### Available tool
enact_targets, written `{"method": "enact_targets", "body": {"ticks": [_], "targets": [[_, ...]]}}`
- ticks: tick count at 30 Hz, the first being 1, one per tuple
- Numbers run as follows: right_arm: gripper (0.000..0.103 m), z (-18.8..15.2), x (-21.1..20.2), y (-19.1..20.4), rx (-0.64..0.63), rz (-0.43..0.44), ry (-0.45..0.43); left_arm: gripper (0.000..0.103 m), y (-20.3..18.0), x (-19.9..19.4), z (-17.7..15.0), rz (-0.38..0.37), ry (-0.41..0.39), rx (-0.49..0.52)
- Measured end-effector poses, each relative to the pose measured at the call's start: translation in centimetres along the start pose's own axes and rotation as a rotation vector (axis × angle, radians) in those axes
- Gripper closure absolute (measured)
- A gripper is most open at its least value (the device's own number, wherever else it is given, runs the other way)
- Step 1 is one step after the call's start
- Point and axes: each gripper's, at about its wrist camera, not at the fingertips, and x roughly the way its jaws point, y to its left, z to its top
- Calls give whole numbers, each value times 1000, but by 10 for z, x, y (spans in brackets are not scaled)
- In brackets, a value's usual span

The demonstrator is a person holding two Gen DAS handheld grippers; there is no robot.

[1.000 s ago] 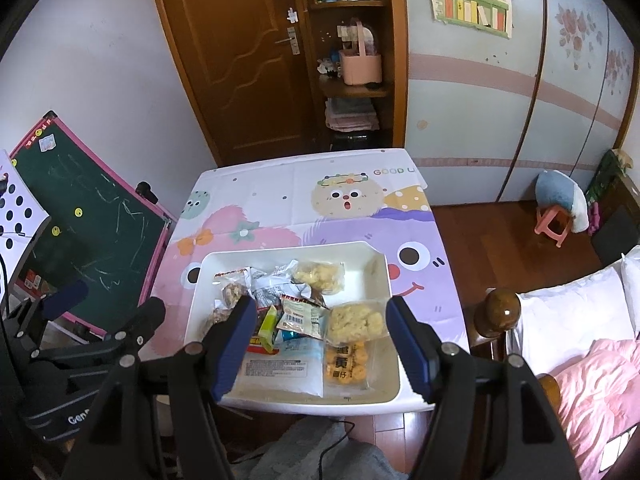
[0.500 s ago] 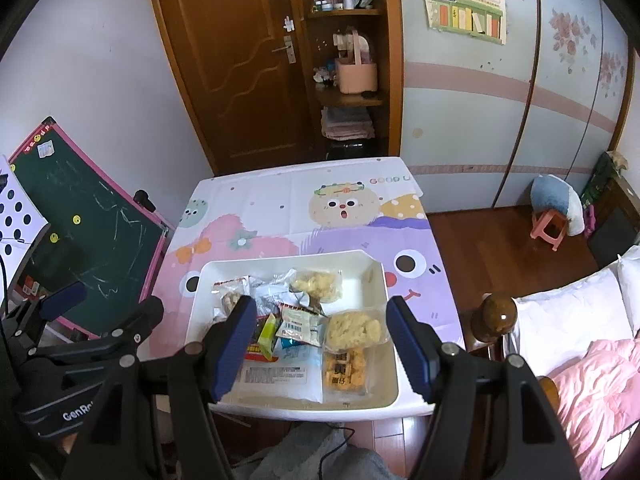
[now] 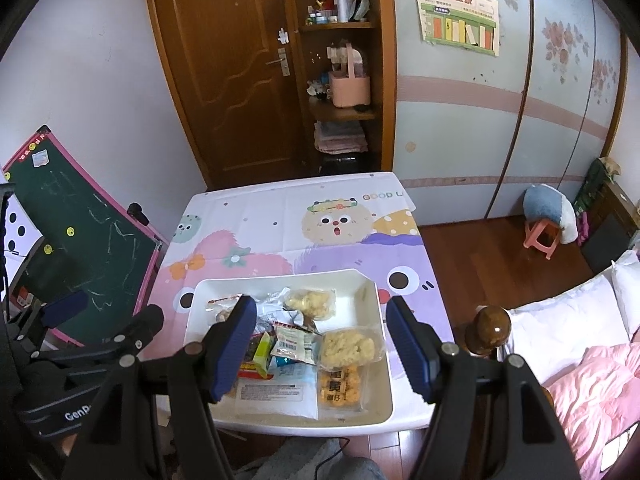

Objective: Organize snacks

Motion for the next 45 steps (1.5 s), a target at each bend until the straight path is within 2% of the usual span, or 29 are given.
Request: {"method": "enact_targets", "body": {"ticks": [18,45], "targets": [[35,1,16,-5,-3,6,32,1,2,12,4,3,26,-9],[35,0,19,-1,-5,7,31,1,4,12,5,2,29,-10]]}}
